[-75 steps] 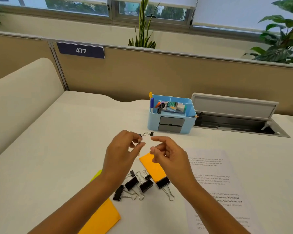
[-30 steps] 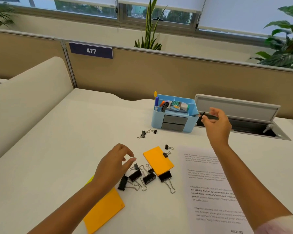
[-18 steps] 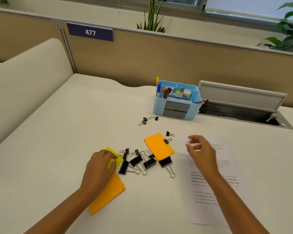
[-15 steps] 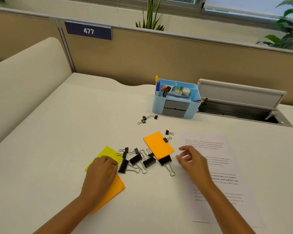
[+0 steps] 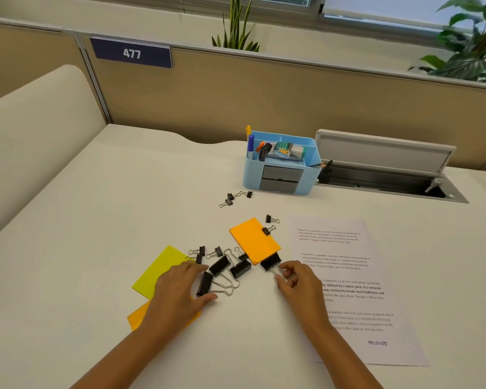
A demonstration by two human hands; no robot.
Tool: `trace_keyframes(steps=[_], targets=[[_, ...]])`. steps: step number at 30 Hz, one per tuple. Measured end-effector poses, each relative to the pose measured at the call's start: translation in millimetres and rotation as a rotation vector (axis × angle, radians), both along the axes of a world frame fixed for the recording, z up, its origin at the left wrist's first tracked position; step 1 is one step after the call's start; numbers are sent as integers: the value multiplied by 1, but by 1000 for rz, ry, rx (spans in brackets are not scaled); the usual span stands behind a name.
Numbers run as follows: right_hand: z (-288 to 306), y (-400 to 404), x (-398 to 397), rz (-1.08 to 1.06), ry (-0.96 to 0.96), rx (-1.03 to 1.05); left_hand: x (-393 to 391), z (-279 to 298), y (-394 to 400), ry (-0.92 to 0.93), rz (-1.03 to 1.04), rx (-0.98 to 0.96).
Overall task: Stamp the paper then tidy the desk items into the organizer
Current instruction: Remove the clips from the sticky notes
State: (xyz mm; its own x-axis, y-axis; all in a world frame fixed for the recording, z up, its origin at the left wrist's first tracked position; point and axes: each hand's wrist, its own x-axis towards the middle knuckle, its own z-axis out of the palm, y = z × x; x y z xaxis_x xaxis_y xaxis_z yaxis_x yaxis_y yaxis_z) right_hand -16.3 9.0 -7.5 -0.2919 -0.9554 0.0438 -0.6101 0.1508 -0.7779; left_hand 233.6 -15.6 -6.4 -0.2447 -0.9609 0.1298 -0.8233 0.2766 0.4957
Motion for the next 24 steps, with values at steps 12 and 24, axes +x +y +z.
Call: trace_keyframes(steps=[12, 24], targets=[[-5, 3, 2, -20, 15, -56, -10, -9, -2, -3, -14, -75], [16, -46, -18, -108, -58, 217, -13, -11, -4, -34, -64, -84]])
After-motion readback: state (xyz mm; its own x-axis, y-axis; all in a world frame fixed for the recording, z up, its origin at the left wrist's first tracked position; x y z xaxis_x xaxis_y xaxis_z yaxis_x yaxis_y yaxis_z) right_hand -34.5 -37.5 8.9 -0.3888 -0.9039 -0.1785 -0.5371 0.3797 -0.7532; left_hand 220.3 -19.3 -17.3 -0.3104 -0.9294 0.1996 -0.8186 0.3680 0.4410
